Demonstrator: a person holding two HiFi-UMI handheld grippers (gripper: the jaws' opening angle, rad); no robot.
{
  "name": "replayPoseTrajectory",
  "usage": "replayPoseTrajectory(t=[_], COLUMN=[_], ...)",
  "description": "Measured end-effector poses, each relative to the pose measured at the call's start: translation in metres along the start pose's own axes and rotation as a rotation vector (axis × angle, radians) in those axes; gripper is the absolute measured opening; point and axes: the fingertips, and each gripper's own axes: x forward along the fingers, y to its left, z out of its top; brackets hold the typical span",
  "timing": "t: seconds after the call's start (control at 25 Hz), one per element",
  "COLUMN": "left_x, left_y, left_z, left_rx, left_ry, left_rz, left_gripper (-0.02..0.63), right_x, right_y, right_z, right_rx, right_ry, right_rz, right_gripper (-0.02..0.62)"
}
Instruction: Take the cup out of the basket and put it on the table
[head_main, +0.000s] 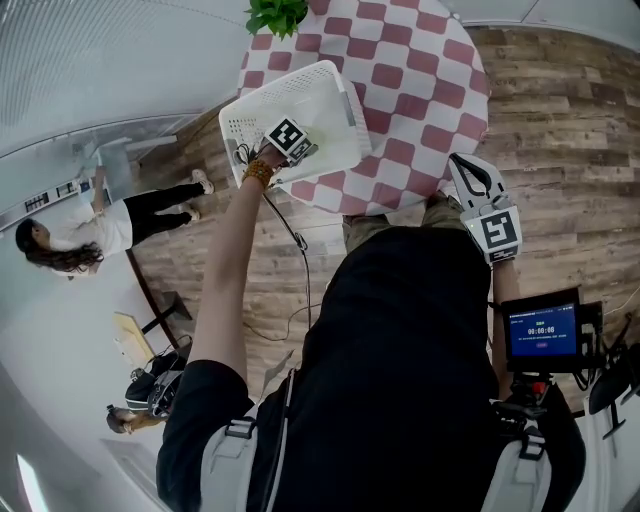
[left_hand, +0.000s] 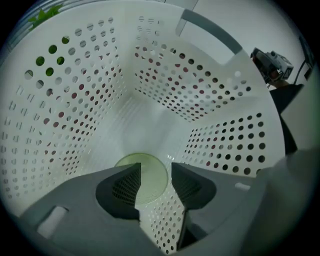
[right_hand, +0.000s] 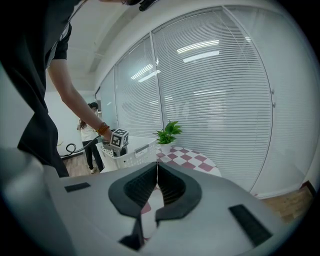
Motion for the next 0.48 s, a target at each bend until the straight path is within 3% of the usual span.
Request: replayPoseTrajectory(t=[0.48], left_x=[0.035], left_y=[0.011], left_z=[0.0], left_rx=[-0.002], left_ry=[0.088], left_rz=[0.006], left_gripper=[0.179], right_x=[-0.008], right_y=[-0.01], right_z=[-0.011], right_rx=[0.009], right_ry=[0.03], right_rz=[-0.04], right_gripper=[0.009])
